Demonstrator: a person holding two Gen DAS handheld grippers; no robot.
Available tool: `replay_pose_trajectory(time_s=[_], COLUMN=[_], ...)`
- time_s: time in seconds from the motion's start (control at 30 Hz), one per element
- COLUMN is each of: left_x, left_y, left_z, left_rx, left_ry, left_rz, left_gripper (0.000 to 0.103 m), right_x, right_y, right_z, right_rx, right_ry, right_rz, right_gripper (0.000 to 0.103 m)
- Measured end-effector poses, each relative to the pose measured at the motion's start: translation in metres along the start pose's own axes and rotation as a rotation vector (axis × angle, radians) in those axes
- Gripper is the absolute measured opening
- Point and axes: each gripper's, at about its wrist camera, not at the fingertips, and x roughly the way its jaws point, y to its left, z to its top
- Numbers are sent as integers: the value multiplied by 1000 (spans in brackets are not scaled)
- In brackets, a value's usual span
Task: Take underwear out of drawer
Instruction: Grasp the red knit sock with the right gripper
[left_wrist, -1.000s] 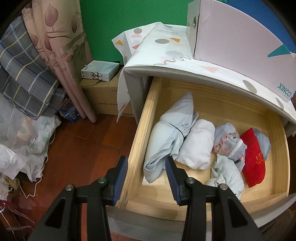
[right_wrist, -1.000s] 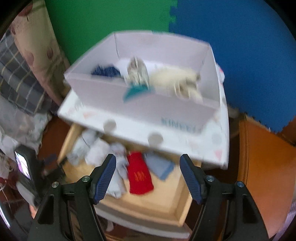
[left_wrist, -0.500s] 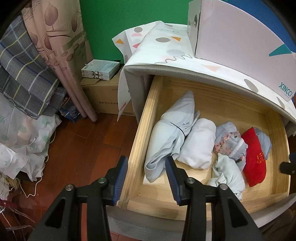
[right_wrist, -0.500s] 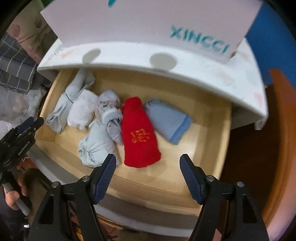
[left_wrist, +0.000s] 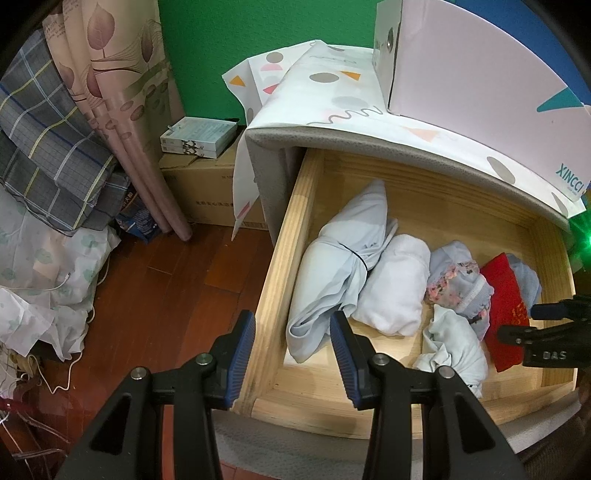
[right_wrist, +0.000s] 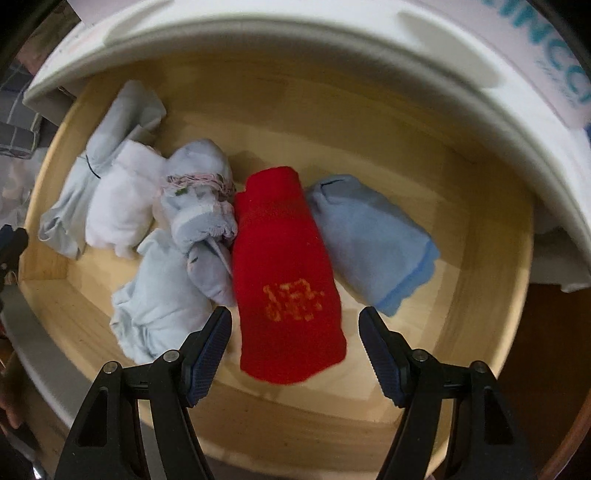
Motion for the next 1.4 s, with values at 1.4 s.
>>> replay_pose_trajectory(time_s=[1.4], left_x=[2], left_y=[2], left_z=[1], left_rx=[-1], left_ry=[8], left_rz=[-4], left_gripper=[43], right_x=[11], right_y=[-20], right_z=[-14], right_rx=[72], right_ry=[76], right_rz=[34], right_gripper=[39])
